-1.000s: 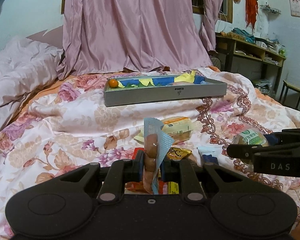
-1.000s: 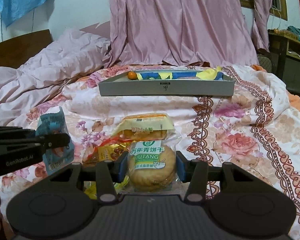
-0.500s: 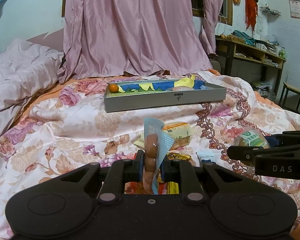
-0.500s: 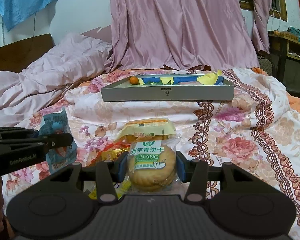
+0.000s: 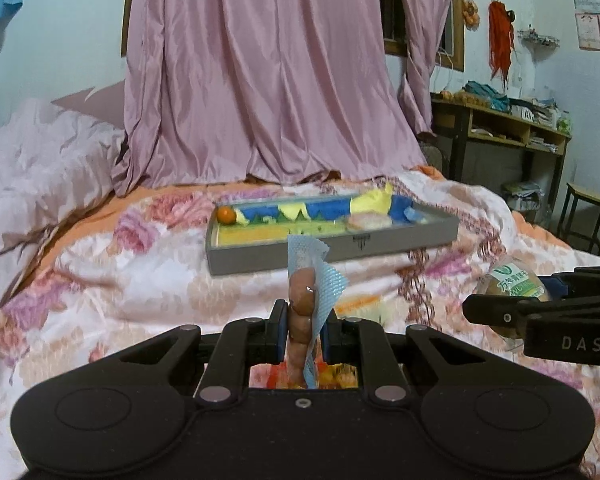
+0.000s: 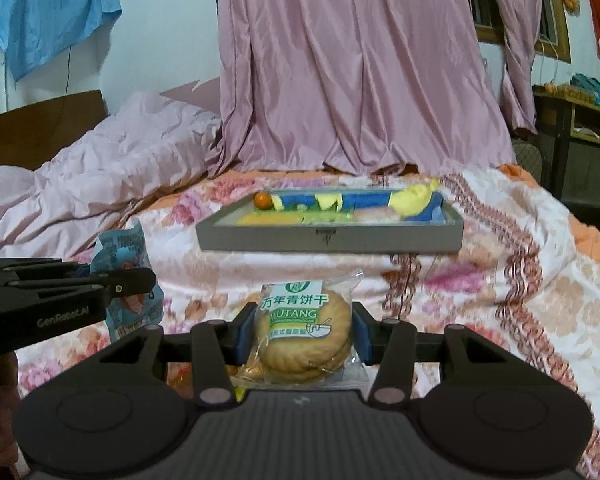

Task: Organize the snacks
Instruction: 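Lift both held packs and carry them over the gray tray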

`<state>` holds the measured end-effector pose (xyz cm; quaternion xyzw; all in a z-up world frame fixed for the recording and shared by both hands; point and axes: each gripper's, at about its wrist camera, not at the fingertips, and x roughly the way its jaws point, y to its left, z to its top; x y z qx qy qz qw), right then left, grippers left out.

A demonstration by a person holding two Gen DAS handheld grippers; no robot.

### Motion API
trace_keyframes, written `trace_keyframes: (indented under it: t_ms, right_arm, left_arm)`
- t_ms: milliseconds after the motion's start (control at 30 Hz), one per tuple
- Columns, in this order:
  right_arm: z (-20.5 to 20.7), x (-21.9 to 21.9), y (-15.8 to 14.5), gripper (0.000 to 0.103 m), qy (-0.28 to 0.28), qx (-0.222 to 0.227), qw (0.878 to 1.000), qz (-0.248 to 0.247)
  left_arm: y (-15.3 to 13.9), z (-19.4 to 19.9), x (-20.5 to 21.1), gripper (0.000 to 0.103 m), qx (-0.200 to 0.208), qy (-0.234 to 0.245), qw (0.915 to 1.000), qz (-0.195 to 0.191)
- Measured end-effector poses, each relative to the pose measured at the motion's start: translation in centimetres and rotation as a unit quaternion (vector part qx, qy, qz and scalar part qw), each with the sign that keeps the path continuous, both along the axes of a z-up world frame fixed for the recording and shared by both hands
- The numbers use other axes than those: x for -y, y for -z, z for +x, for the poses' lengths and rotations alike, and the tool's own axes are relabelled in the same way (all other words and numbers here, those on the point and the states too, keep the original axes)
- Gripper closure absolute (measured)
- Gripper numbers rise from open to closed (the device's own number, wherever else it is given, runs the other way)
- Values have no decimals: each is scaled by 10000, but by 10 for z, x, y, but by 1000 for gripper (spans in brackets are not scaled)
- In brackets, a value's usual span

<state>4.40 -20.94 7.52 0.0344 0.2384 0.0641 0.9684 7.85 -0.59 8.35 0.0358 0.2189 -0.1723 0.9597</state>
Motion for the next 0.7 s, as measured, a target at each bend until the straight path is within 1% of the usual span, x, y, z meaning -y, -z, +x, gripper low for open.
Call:
trace_keyframes:
  t_ms: [167, 300, 467, 700]
  right_arm:
    - [19, 3, -15, 50, 4, 166, 9999, -1]
    - [42, 8, -31, 50, 30, 332, 9994, -43]
    - [80, 16, -48, 50, 58, 457, 9989, -87]
    - [146, 27, -54, 50, 87, 442, 9990, 39]
  left_arm:
    - [-14, 21, 6, 86, 82, 43, 9999, -131]
    - [-25, 46, 10, 86, 186, 50, 9996, -199]
    - [-36, 92, 14, 86, 237, -11, 9994, -262]
    - [-42, 160, 21, 86, 265, -112, 9989, -359]
